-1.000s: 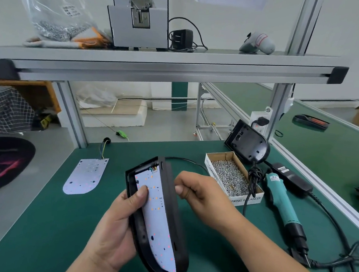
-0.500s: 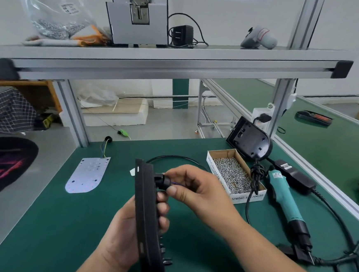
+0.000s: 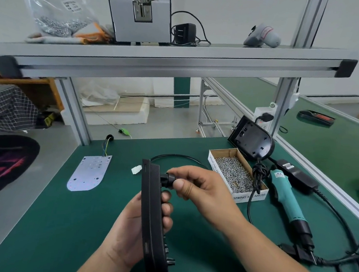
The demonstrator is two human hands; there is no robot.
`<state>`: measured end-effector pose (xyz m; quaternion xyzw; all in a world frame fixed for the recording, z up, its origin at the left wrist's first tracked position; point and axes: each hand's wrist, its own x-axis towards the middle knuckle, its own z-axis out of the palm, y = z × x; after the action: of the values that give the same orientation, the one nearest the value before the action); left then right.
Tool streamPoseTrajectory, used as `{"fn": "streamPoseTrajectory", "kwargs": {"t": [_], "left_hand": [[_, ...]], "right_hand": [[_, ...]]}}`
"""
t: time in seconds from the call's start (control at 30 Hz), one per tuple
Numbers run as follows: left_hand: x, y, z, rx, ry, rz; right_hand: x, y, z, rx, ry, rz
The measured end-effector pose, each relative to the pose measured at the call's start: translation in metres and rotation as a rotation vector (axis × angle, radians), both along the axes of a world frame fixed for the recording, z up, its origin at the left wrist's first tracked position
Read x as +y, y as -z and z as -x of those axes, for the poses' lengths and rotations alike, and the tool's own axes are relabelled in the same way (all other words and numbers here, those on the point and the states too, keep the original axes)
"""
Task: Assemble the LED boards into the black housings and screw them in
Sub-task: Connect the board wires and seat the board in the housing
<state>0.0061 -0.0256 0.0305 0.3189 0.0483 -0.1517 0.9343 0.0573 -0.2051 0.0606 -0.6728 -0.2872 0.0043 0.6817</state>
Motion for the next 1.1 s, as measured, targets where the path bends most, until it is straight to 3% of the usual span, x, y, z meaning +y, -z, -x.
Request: {"fn": "streamPoseTrajectory", "kwargs": {"t": [0.33, 0.67, 1.1], "left_hand": [[-0.005, -0.008, -0.002, -0.035, -0.032, -0.098], [-0.009, -0.015, 0.0, -0.101, -0.079, -0.287], [-0.006, -0.014, 0.003, -0.083, -0.072, -0.211]], "right_hand": [[0.003, -0.005, 0.002, 0.015, 0.019, 0.0], [0.002, -0.011, 0.002, -0.044, 0.091, 0.149], [0.004, -0.013, 0.009, -0.059, 0.098, 0.171]]}}
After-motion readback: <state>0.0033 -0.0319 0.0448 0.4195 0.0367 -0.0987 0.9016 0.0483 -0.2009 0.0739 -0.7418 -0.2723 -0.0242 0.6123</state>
